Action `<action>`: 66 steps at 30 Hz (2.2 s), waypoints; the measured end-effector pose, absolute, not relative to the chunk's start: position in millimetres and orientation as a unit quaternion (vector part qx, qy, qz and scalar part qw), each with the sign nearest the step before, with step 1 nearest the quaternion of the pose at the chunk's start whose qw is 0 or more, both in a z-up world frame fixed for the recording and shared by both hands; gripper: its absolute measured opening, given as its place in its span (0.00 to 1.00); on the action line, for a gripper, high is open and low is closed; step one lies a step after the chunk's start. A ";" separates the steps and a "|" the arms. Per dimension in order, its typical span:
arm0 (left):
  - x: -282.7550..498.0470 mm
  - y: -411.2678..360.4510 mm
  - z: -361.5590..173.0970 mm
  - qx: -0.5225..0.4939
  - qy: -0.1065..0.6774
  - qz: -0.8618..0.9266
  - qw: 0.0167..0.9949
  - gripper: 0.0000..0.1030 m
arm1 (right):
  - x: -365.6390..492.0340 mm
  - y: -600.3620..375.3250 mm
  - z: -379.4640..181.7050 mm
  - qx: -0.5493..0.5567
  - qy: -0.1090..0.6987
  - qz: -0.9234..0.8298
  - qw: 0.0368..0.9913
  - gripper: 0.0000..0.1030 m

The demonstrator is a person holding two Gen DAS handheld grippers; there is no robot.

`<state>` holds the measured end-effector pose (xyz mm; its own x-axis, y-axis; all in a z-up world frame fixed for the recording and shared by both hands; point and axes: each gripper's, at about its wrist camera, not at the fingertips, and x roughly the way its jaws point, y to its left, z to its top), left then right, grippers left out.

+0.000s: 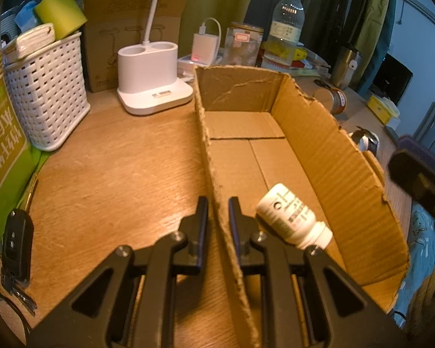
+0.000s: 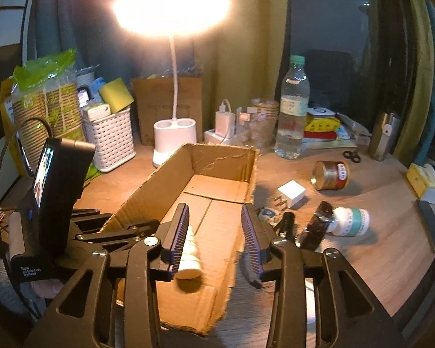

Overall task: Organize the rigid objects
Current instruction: 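Open the right gripper to release the bottle and withdraw, then lower the right gripper around the white earbud case and close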

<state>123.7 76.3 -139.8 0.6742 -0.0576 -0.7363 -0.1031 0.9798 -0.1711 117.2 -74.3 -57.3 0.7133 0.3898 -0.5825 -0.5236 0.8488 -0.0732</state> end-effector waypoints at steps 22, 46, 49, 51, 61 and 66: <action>123.9 76.5 -139.6 -0.099 0.403 0.012 0.910 0.15 | 124.4 -154.2 -53.2 -0.095 0.287 0.151 0.941 0.50; 123.6 77.1 -140.4 -0.099 0.403 0.013 0.910 0.15 | 134.5 -166.7 -118.1 -0.094 0.378 0.141 0.910 0.66; 123.7 76.9 -140.8 -0.098 0.403 0.013 0.910 0.15 | 135.6 -166.4 -122.2 -0.094 0.383 0.141 0.908 0.66; 123.7 77.2 -141.0 -0.099 0.403 0.013 0.910 0.15 | 136.6 -165.3 -125.0 -0.096 0.386 0.141 0.907 0.66; 123.3 76.8 -141.6 -0.096 0.404 0.018 0.910 0.15 | 142.0 -161.4 -135.4 -0.100 0.399 0.139 0.901 0.66; 123.0 75.5 -140.7 -0.095 0.404 0.020 0.910 0.15 | 142.9 -162.2 -136.9 -0.097 0.397 0.140 0.902 0.66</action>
<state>123.0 75.5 -140.7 0.6731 -0.0412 -0.7384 -0.1125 0.9811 -0.1573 142.9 -162.2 -136.9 0.6447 0.1755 -0.7440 -0.3304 0.9417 -0.0642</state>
